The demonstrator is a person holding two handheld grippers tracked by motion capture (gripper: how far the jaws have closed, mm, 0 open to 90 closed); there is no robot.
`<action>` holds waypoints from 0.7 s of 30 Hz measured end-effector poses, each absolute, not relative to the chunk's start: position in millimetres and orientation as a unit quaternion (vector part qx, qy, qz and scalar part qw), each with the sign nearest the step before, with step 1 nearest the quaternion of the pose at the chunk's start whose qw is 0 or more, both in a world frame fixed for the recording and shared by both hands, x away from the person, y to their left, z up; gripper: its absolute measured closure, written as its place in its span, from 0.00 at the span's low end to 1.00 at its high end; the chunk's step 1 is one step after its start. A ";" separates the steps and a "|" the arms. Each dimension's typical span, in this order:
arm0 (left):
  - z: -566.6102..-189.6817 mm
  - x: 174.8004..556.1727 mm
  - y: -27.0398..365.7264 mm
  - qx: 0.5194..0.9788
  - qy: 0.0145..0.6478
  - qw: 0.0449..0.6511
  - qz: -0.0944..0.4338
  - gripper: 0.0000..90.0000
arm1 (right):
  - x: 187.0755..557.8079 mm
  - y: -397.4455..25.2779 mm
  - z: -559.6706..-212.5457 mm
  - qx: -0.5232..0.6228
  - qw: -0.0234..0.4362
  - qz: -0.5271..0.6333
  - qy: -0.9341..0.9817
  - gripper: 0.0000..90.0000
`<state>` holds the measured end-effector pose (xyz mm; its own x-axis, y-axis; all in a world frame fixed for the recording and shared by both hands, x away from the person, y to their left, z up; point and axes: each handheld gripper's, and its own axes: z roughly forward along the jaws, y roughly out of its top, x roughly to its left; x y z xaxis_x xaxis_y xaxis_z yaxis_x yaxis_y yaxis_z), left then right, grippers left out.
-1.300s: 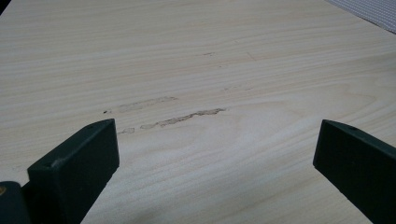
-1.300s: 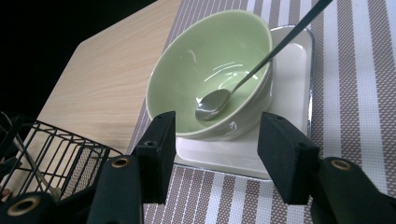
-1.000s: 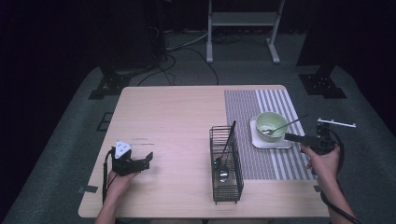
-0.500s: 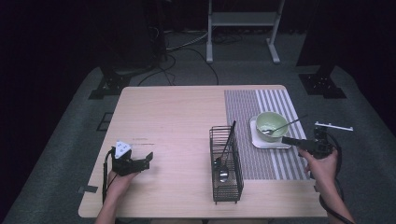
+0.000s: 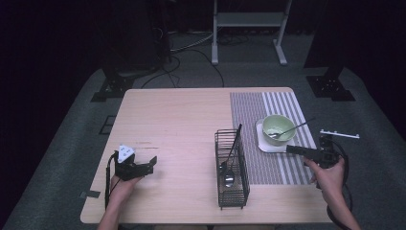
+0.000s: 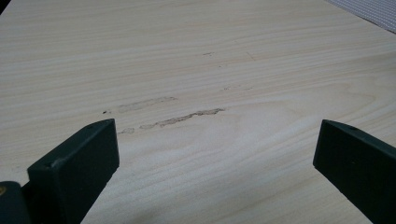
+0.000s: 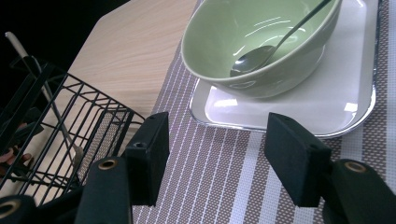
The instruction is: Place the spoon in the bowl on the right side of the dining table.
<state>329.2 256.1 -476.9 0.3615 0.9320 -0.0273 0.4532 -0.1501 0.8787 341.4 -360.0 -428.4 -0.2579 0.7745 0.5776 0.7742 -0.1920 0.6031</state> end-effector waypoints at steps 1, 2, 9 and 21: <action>-476.9 329.2 256.1 0.705 0.491 0.429 0.279 0.00 | 340.5 -359.5 -428.7 0.608 0.001 0.475 0.636 0.44; -476.9 329.2 256.1 0.705 0.491 0.429 0.279 0.00 | 339.4 -358.7 -428.8 0.607 -0.003 0.475 0.636 0.44; -476.9 329.3 256.1 0.705 0.491 0.429 0.279 0.00 | 332.3 -352.7 -431.0 0.600 -0.010 0.477 0.642 0.44; -476.9 329.2 256.0 0.705 0.491 0.429 0.279 0.00 | 324.0 -344.9 -434.7 0.593 -0.019 0.476 0.649 0.43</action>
